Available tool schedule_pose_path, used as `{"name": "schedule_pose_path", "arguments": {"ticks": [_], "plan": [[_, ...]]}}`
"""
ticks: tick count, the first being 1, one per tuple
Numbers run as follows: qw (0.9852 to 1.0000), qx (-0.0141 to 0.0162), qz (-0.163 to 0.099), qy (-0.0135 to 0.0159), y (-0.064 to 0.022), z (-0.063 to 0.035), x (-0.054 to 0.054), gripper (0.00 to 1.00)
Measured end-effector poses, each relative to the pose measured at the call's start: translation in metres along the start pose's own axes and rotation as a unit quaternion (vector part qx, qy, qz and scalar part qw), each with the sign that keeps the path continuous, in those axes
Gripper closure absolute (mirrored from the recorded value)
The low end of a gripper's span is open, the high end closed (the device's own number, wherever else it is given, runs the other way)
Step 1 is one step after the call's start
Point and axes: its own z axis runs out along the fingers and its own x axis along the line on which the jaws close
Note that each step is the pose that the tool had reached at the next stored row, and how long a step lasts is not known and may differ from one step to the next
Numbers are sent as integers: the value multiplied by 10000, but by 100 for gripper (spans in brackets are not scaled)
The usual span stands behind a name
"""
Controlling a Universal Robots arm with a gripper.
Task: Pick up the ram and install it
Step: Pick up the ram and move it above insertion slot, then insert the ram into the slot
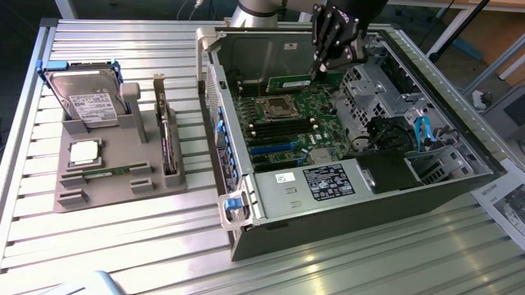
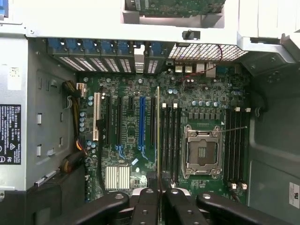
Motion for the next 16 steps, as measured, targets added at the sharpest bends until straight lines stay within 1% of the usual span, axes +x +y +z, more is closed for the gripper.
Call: {"name": "schedule_pose_path", "arguments": {"ticks": [2,5,9,16], "plan": [[10000,0,0,-1,-1,11,-24,88],[10000,0,0,-1,-1,16,-28,88],[10000,0,0,-7,-3,48,-30,88],[10000,0,0,-8,-2,49,-29,88]]}}
